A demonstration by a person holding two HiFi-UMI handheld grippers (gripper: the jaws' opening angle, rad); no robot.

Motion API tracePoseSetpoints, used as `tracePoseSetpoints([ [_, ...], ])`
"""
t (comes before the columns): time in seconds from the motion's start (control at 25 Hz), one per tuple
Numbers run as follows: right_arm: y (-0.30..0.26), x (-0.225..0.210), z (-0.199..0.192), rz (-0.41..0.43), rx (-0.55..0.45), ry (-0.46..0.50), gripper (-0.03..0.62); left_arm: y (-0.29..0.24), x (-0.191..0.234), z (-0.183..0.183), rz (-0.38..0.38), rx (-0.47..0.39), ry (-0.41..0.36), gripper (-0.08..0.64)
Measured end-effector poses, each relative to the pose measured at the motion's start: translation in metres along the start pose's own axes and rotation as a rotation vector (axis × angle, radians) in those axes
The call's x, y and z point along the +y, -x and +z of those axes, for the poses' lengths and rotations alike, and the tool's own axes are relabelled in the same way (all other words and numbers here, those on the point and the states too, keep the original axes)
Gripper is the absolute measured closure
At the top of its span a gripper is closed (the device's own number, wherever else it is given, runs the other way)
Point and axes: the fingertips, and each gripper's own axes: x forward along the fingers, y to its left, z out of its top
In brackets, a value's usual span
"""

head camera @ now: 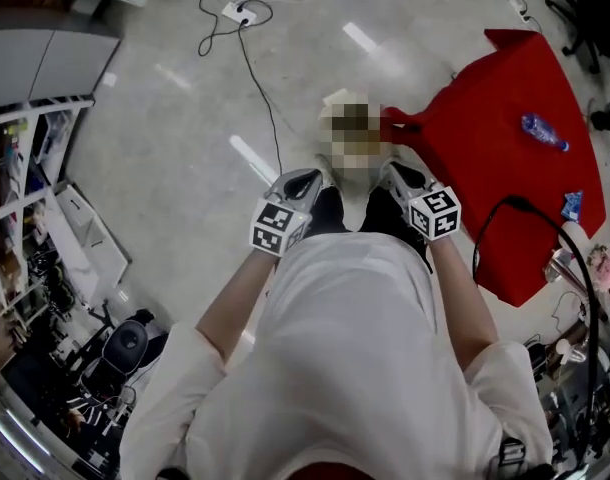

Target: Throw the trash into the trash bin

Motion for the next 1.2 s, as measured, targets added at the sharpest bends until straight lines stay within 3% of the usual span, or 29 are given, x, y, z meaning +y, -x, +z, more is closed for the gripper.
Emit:
tracePoseSetpoints([
  [0.68, 0.066, 0.021, 0.036, -0.029, -0.115, -0.013, 0.591, 0.018, -0.039, 0.039, -0.084, -0.053, -0.073, 0.555],
  [1.2, 0.080, 0.008, 0.034, -0.033, -0.130, -0.016, 0.591, 0.003, -0.049, 0.051, -0.094, -0.060, -0.057, 0.555],
])
